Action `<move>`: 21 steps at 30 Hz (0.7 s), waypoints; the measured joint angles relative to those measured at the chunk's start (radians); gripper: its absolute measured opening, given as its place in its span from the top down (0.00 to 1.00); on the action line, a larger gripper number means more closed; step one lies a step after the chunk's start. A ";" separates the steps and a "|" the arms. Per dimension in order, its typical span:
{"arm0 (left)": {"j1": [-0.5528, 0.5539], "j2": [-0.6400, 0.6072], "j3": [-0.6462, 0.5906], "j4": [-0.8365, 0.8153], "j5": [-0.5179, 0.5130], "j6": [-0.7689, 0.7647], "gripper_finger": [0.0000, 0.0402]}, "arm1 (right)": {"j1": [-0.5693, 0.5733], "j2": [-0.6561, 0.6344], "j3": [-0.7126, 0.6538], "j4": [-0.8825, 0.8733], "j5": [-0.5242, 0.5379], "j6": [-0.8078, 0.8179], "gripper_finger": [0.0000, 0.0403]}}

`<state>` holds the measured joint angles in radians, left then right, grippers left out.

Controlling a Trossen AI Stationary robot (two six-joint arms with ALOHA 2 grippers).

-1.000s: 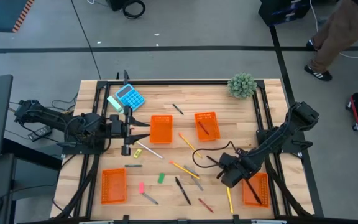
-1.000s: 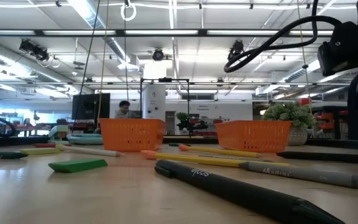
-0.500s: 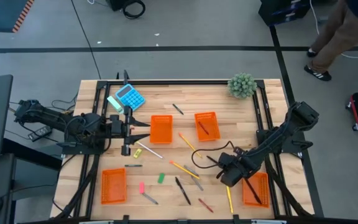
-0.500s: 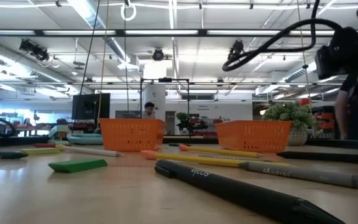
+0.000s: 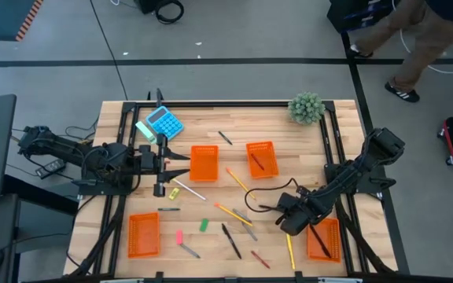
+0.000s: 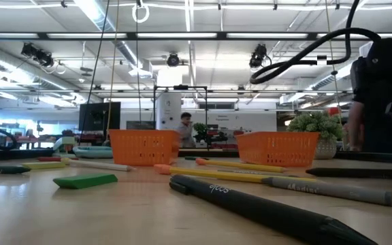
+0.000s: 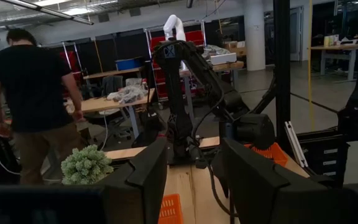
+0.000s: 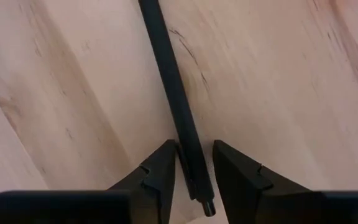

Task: Sort crayons/erasers/pens/pencils in bins
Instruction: Put the top black pen into the bottom right orange bin

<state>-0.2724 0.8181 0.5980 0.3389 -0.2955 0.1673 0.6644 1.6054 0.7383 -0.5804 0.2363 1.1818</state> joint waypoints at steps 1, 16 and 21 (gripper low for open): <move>0.000 0.000 0.000 0.000 0.000 0.000 0.60 | 0.000 0.000 0.000 -0.002 0.000 -0.003 0.75; 0.000 0.000 0.000 0.000 0.000 0.000 0.60 | 0.000 0.001 0.008 -0.007 0.017 -0.024 0.89; 0.000 0.000 0.000 0.000 0.000 0.000 0.60 | 0.000 0.008 0.053 -0.038 0.017 -0.042 0.90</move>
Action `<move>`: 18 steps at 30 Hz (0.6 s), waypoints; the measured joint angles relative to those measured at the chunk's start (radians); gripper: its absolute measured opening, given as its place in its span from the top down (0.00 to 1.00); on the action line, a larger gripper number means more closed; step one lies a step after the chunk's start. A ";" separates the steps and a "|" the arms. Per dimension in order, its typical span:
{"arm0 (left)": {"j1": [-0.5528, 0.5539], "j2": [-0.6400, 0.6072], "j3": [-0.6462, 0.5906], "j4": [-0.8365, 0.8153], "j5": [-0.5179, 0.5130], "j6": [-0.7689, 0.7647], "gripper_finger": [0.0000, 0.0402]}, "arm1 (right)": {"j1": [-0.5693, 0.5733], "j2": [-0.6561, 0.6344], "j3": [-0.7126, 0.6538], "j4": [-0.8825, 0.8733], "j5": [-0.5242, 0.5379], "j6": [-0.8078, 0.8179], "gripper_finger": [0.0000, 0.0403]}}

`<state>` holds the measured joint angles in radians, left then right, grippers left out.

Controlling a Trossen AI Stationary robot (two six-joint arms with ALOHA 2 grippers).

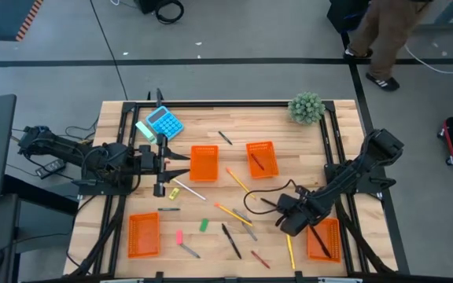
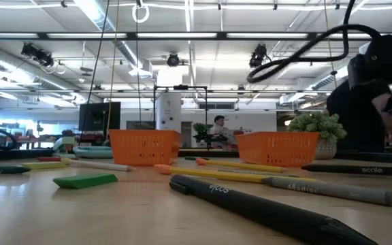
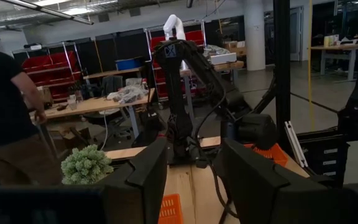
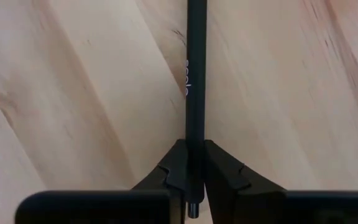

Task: Sort crayons/erasers/pens/pencils in bins
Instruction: Put the top black pen into the bottom right orange bin

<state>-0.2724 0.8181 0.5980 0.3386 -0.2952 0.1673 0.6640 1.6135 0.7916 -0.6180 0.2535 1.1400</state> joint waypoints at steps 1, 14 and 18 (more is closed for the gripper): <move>0.000 0.000 0.000 0.000 0.000 0.000 0.60 | 0.000 0.000 0.013 -0.007 0.001 -0.004 0.90; 0.000 0.000 0.000 -0.007 0.000 0.000 0.60 | 0.061 -0.004 0.220 -0.212 -0.104 0.156 0.89; 0.000 0.000 0.000 -0.008 0.000 0.000 0.60 | 0.139 -0.004 0.305 -0.311 -0.107 0.284 0.89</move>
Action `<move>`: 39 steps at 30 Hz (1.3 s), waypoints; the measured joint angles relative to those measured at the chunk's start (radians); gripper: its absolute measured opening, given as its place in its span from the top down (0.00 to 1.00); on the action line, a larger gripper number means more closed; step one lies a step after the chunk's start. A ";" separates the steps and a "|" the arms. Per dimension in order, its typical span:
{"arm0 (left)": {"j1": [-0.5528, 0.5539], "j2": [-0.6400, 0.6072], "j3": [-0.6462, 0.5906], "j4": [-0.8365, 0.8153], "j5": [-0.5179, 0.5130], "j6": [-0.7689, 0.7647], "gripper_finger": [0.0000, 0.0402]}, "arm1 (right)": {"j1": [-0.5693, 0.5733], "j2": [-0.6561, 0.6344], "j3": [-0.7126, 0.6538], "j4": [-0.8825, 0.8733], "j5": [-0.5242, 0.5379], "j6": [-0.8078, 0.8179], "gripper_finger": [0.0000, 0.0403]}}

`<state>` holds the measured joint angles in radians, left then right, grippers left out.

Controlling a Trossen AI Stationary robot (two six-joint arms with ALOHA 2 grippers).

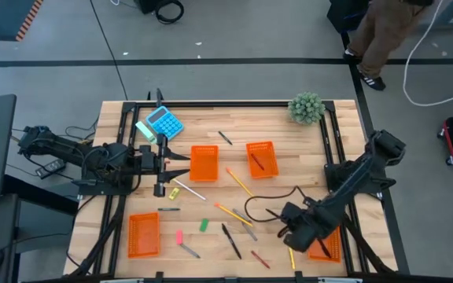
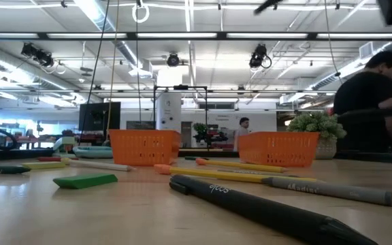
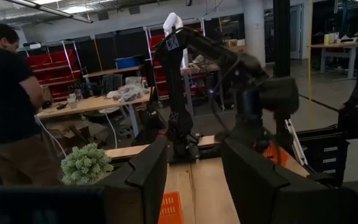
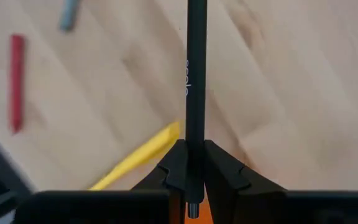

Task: Sort crayons/erasers/pens/pencils in bins
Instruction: Put the top black pen into the bottom right orange bin

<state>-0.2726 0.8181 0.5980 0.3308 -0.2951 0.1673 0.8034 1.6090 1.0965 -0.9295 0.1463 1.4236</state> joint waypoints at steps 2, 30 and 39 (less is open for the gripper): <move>0.000 0.000 0.000 0.000 0.000 0.000 0.60 | 0.045 0.000 0.041 -0.063 0.000 0.085 0.89; 0.000 0.000 0.000 0.001 0.000 -0.002 0.60 | 0.411 -0.001 0.108 -0.250 -0.149 0.730 0.89; 0.000 0.000 0.000 0.001 0.000 0.000 0.60 | 0.401 -0.001 0.108 -0.197 -0.177 0.731 0.89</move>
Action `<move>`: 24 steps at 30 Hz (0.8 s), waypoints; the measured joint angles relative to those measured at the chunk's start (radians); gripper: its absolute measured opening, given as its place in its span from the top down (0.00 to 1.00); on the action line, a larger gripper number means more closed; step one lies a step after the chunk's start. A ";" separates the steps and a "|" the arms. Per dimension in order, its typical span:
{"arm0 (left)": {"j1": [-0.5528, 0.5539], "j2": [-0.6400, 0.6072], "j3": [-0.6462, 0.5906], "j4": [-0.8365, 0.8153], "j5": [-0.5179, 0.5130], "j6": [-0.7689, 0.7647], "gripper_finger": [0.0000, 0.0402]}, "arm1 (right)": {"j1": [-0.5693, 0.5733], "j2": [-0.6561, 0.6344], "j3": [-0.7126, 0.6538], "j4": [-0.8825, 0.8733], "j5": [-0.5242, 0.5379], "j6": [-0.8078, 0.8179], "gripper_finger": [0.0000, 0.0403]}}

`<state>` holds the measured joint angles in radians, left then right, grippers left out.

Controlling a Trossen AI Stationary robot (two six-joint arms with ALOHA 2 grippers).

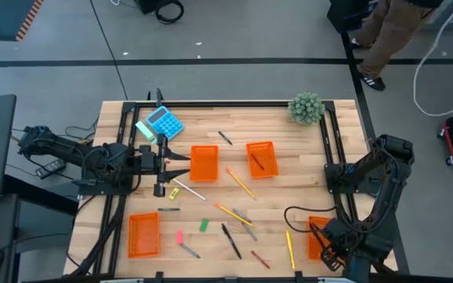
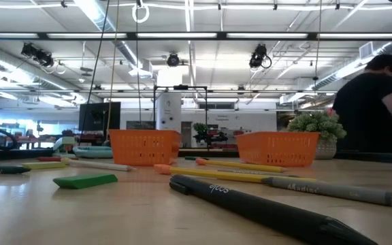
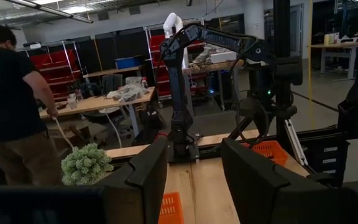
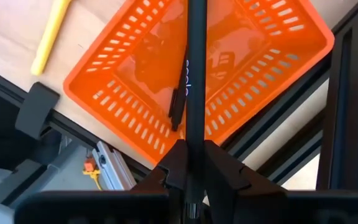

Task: Sort crayons/erasers/pens/pencils in bins
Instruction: Put the top black pen into the bottom right orange bin

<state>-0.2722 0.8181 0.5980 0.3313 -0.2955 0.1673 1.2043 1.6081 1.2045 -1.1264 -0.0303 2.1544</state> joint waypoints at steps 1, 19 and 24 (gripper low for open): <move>0.000 0.000 0.000 0.000 0.000 0.000 0.60 | -0.004 0.000 0.000 0.000 -0.001 -0.001 0.89; 0.000 0.000 0.000 0.000 0.000 0.000 0.60 | -0.076 -0.001 -0.068 0.078 -0.108 0.011 0.89; 0.000 0.000 0.000 0.000 0.000 0.000 0.60 | -0.076 -0.001 -0.068 0.042 -0.097 0.011 0.89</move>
<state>-0.2722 0.8181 0.5980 0.3313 -0.2955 0.1673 1.1286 1.6073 1.1362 -1.0844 -0.1268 2.1658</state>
